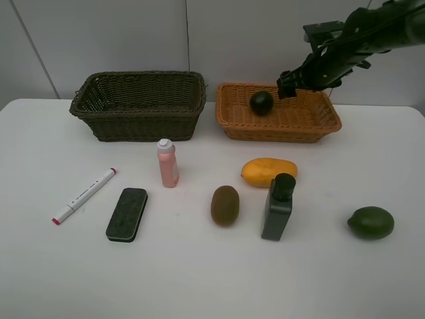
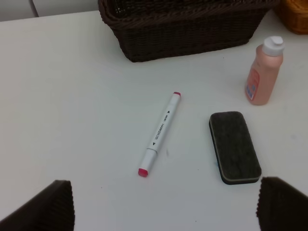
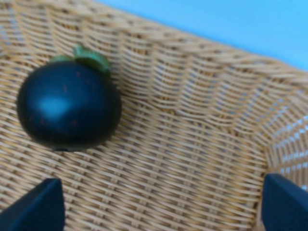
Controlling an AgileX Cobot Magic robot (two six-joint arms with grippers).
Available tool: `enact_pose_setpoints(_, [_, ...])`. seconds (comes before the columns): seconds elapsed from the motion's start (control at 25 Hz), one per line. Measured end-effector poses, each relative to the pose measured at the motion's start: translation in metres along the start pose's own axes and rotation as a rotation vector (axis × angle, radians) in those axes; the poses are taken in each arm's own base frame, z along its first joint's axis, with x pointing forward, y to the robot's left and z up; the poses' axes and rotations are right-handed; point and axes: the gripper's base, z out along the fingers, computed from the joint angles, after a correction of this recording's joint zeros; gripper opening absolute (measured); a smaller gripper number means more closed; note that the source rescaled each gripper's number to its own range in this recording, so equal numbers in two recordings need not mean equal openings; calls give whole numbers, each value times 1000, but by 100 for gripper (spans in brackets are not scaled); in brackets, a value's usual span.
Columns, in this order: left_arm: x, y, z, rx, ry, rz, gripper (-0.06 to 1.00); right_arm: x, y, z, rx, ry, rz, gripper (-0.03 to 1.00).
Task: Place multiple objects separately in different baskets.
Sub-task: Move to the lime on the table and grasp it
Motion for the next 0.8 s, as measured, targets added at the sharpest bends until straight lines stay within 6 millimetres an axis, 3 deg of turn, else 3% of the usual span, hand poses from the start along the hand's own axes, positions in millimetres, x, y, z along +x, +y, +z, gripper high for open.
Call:
enact_pose_setpoints(0.4, [0,0,0,0,0,0,100,4,0,-51,25,205,-148,99])
enact_pose_setpoints(0.6, [0,0,0,0,0,0,100,9,17,-70,-18,321,-275,99])
enact_pose_setpoints(0.8, [0,0,0,0,0,0,100,31,27,-83,-68,370,-423,99])
